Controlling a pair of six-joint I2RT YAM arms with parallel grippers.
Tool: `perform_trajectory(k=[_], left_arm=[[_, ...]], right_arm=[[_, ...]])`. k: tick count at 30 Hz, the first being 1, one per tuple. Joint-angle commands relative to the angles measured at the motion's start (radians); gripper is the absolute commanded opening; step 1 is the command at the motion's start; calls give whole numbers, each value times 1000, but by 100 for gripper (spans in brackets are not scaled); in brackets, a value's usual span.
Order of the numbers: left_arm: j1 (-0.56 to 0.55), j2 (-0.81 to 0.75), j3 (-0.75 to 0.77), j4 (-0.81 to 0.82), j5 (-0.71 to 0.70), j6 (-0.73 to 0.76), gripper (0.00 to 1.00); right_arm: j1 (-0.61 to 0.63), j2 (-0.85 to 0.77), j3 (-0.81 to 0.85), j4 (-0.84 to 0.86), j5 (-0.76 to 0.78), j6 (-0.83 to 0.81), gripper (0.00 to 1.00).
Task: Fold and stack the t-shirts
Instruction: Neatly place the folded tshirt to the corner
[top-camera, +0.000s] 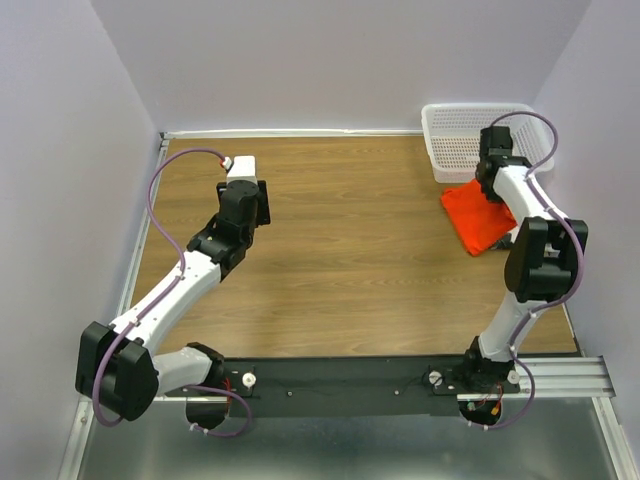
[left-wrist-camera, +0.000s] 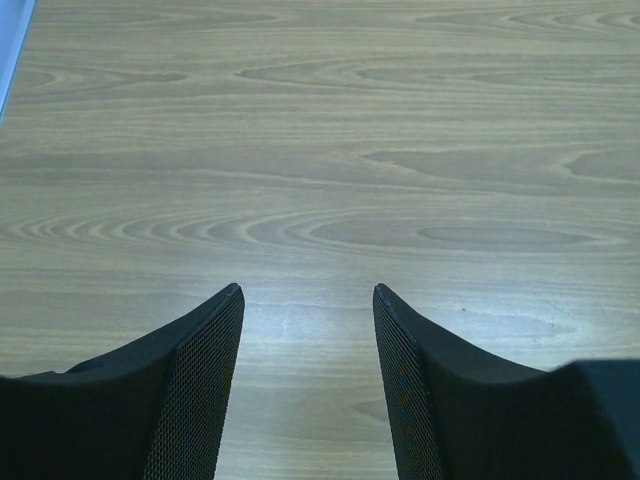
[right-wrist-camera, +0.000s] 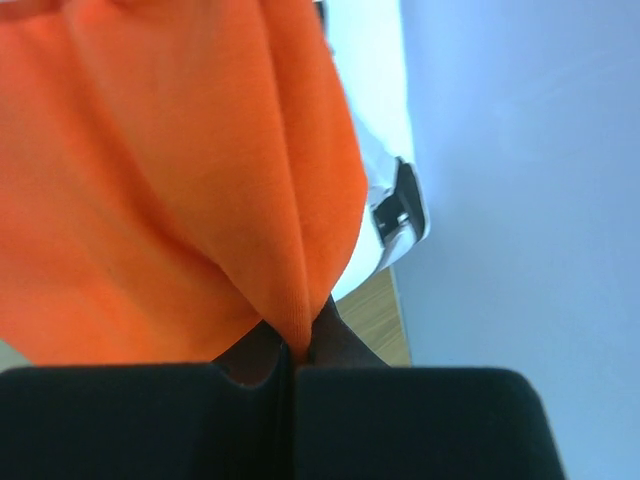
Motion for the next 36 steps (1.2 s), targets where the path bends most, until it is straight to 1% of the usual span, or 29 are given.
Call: perform_trajectory(k=[1, 12, 14, 15, 17, 18, 20, 21, 22, 23, 24, 25, 26, 27, 28, 29, 30, 31, 32, 33, 34, 35, 36], left_arm=[[-9, -23, -16, 37, -54, -18, 63], [-9, -10, -24, 54, -34, -15, 63], [-8, -7, -25, 57, -31, -15, 63], [-9, -6, -25, 57, -33, -13, 63], [-9, -1, -27, 57, -34, -12, 63], [-9, 0, -27, 57, -34, -12, 63], [-9, 6, -27, 59, -33, -13, 63], [-8, 6, -27, 60, -31, -12, 63], [-9, 9, -27, 60, -30, -12, 63], [-9, 14, -27, 60, -30, -12, 63], [-9, 17, -27, 60, -27, -12, 62], [-9, 20, -27, 62, -25, -13, 63], [-9, 23, -25, 63, -22, -12, 63], [-8, 26, -27, 63, -21, -12, 63], [-8, 28, -25, 63, -21, -10, 63], [-9, 32, -22, 63, -16, -10, 64], [-8, 33, -24, 63, -13, -9, 66], [-9, 34, -22, 63, -10, -9, 66], [-9, 37, -21, 63, 1, -10, 67], [-9, 37, -21, 63, 4, -10, 69], [-9, 39, -19, 63, 7, -10, 70], [-9, 39, -22, 62, 10, -13, 71], [-9, 39, -22, 62, 10, -12, 73]], right_arm=[[-67, 40, 50, 65, -3, -50, 1], [-213, 85, 95, 80, -16, -14, 2], [-242, 91, 105, 87, -39, -7, 4], [-251, 96, 110, 87, -50, -4, 8], [-274, 111, 130, 90, -65, 7, 13], [-279, 120, 136, 91, -69, 9, 17], [-288, 149, 150, 91, -64, 16, 20], [-290, 157, 153, 91, -62, 18, 26], [-290, 168, 154, 91, -61, 21, 29], [-290, 176, 156, 91, -58, 27, 34], [-290, 189, 156, 91, -50, 33, 46], [-290, 192, 155, 91, -41, 41, 52], [-290, 189, 150, 91, -17, 59, 60], [-290, 186, 150, 91, -4, 68, 61], [-290, 180, 150, 91, 8, 76, 64], [-290, 174, 151, 93, 51, 100, 69], [-290, 153, 148, 91, 74, 117, 79], [-290, 136, 147, 91, 107, 140, 81], [-290, 121, 145, 93, 121, 141, 81], [-290, 79, 136, 91, 138, 175, 82], [-290, 55, 130, 93, 143, 188, 84], [-290, 30, 119, 91, 145, 206, 88], [-290, -7, 110, 90, 137, 223, 89]])
